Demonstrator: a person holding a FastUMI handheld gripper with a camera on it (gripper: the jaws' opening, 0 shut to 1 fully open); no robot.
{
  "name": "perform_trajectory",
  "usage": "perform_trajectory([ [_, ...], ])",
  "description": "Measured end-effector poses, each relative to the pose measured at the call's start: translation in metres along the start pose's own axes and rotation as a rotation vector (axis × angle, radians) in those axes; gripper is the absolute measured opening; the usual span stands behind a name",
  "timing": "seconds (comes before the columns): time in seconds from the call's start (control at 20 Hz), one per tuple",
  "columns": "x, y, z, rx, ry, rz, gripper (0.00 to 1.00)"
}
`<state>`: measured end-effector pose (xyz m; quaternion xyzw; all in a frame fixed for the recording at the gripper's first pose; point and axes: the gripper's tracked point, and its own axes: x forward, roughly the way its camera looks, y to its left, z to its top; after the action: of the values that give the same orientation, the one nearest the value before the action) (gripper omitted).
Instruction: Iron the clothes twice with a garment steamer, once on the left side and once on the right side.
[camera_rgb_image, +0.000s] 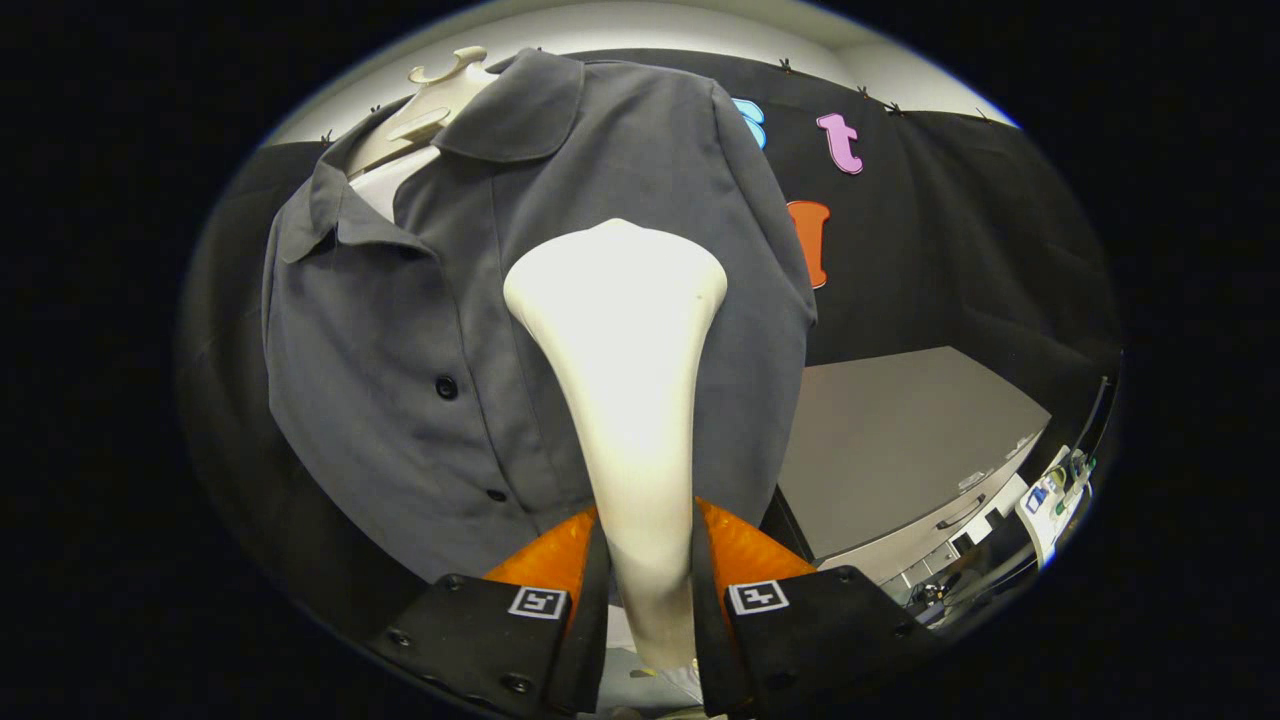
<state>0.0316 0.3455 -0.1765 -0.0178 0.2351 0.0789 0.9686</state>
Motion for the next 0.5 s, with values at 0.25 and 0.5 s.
perform_trajectory([
  [0.25,0.009,-0.004,-0.030,-0.006,0.062,-0.007,0.45],
  [0.5,0.015,-0.006,-0.058,-0.005,0.116,-0.015,0.45],
])
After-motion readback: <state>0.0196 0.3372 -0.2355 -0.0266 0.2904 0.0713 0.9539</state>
